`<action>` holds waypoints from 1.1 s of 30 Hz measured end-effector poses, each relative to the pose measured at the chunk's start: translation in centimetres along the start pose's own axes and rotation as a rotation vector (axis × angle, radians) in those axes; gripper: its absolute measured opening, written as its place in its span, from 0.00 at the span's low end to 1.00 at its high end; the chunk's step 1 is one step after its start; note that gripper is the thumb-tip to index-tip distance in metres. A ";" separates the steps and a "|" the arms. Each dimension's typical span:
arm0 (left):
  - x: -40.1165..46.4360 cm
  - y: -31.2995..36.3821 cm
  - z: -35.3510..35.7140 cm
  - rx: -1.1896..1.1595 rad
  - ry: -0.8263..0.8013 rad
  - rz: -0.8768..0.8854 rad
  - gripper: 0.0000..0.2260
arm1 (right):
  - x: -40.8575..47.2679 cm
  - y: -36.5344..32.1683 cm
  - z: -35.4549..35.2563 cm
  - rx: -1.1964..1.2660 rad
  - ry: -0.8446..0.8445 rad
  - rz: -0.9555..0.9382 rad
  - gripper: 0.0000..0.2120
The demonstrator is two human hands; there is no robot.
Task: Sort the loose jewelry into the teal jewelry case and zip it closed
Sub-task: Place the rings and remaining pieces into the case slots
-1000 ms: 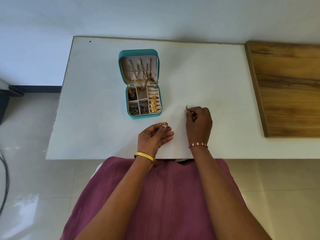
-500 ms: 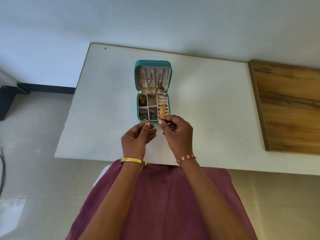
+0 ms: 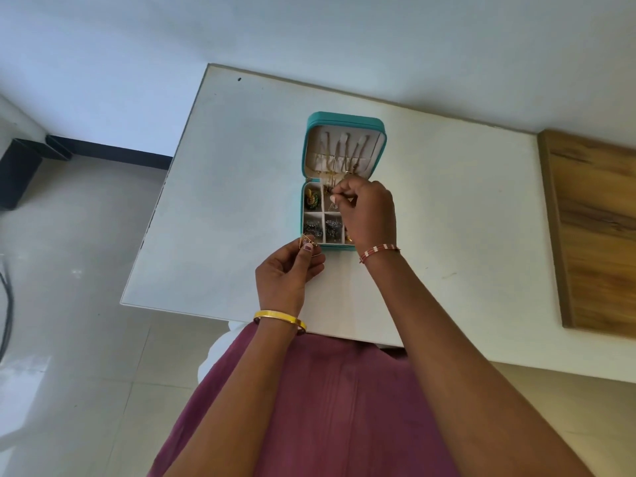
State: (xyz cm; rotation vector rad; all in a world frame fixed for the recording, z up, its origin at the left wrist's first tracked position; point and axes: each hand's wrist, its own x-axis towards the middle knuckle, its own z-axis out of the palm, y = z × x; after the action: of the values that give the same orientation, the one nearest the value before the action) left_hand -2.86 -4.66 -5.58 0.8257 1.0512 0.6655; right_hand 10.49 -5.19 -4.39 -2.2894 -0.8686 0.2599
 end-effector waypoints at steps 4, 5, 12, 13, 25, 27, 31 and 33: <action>0.0 0.0 0.0 0.004 -0.001 0.004 0.09 | -0.1 -0.7 -0.1 0.000 0.036 -0.041 0.04; 0.0 0.1 0.0 0.006 0.003 0.003 0.10 | 0.0 -0.8 -0.1 0.004 0.036 -0.045 0.04; -0.1 0.2 0.1 0.022 -0.015 -0.002 0.11 | 0.2 -0.7 -0.7 0.088 0.075 0.018 0.09; -0.1 0.2 0.1 0.026 -0.023 0.000 0.10 | -0.2 -0.7 -1.0 0.118 0.108 0.050 0.10; -0.4 0.4 -0.1 0.004 -0.075 0.008 0.09 | -9.2 -0.8 -0.7 0.256 -0.043 0.055 0.11; -0.4 0.4 -0.2 -0.006 -0.085 0.002 0.09 | -8.8 -0.8 -0.8 0.260 -0.039 0.060 0.09; -0.3 0.4 -0.2 -0.048 -0.135 -0.025 0.10 | -7.4 -0.7 -1.5 0.297 -0.060 0.070 0.05; -0.4 0.5 -0.1 -0.036 -0.162 -0.025 0.11 | -6.5 -0.7 -2.0 0.306 -0.066 0.086 0.04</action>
State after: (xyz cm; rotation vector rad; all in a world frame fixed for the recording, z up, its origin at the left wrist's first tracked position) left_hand -3.09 -4.67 -5.01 0.8205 0.8991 0.5846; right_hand 5.98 -10.02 -2.69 -2.0431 -0.7095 0.4749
